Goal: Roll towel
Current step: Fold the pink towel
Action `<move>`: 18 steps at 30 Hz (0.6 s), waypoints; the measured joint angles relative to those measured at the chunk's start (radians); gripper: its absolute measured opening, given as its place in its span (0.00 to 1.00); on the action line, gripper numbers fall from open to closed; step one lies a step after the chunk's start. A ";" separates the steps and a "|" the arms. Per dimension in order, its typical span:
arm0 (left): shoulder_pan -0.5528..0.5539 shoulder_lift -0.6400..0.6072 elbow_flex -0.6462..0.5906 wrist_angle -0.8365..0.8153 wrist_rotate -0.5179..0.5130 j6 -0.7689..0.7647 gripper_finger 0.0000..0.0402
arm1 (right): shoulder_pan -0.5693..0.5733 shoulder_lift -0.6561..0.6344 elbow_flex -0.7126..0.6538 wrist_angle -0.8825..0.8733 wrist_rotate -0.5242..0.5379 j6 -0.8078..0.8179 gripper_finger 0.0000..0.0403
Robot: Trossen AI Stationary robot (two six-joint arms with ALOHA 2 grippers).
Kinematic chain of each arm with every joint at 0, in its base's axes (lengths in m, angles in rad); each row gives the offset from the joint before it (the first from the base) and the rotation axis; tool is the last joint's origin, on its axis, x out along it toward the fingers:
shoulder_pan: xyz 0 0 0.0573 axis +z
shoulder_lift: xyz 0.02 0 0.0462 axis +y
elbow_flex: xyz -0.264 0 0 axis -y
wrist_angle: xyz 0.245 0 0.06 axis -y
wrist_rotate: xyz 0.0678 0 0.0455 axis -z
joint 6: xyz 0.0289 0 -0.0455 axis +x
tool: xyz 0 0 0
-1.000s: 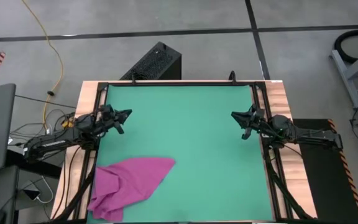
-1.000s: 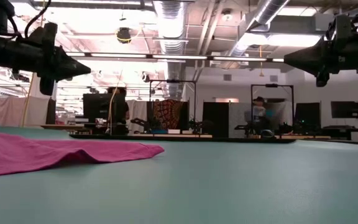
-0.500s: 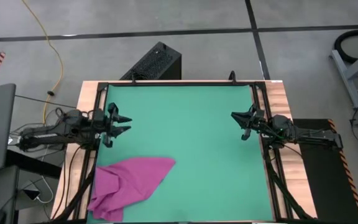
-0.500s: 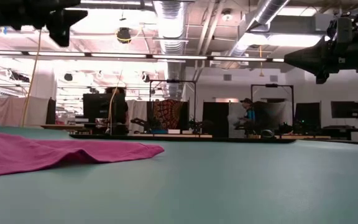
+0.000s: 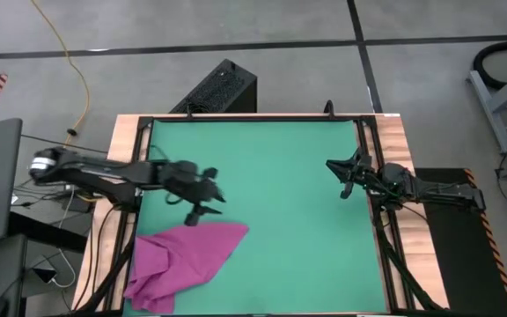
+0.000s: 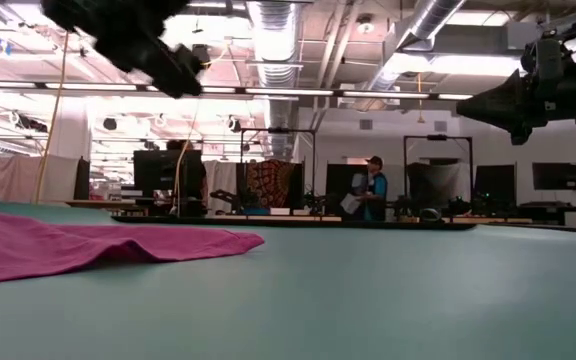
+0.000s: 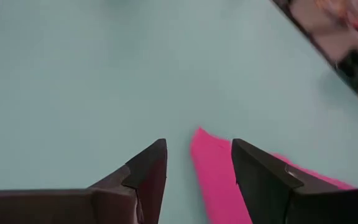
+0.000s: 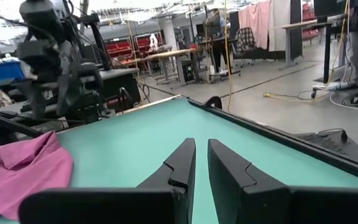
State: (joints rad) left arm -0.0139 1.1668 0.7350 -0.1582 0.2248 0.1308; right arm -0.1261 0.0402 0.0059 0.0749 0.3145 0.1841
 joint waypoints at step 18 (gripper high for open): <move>0.006 0.559 0.201 0.010 0.134 0.312 0.43 | 0.000 0.000 0.000 -0.016 -0.001 -0.008 0.17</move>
State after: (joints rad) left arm -0.0075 1.7263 0.9362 -0.1480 0.3591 0.4426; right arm -0.1258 0.0402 0.0059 0.0589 0.3134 0.1757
